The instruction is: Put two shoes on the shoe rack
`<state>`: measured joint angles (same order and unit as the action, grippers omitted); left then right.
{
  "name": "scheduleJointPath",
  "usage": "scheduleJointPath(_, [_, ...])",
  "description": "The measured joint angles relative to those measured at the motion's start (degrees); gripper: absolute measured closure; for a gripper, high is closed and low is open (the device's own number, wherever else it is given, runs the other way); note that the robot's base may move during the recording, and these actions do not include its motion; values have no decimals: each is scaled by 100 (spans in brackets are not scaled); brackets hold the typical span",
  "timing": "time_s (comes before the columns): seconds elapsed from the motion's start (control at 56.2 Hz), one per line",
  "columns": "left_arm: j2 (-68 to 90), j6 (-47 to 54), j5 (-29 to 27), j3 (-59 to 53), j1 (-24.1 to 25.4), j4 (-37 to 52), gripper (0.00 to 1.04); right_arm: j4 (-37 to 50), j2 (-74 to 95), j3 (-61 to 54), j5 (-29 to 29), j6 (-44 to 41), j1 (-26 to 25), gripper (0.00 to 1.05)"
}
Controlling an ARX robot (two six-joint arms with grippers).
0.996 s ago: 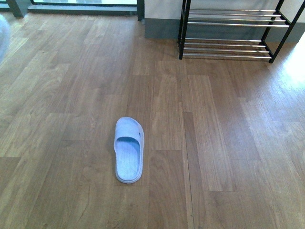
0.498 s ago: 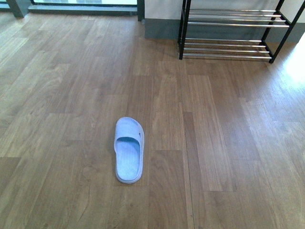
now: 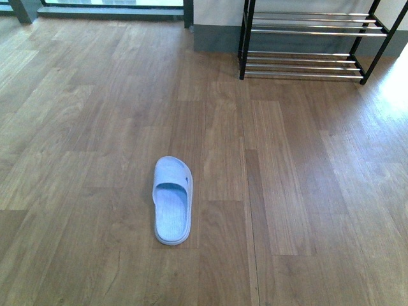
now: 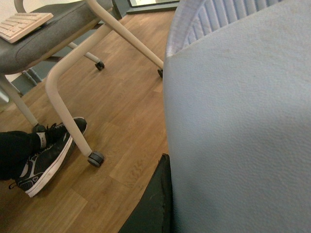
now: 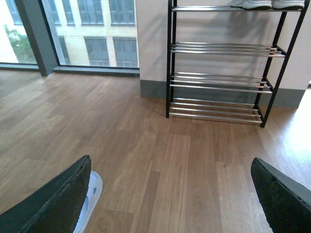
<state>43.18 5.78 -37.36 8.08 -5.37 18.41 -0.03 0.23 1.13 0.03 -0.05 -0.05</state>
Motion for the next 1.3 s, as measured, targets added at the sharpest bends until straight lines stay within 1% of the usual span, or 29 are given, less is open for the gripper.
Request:
scheduleJointPath(0.071, [15,35,-192,-2,-7,46,103,0,0,0,0,2,0,9])
scheduleJointPath(0.196, [-20,33,-299,-2,-2,-13,103,0,0,0,0,2,0,9])
scheduleJointPath(1.299, [-46,31,-315,2,11,-22,103,0,4,0,-17,2,0,9])
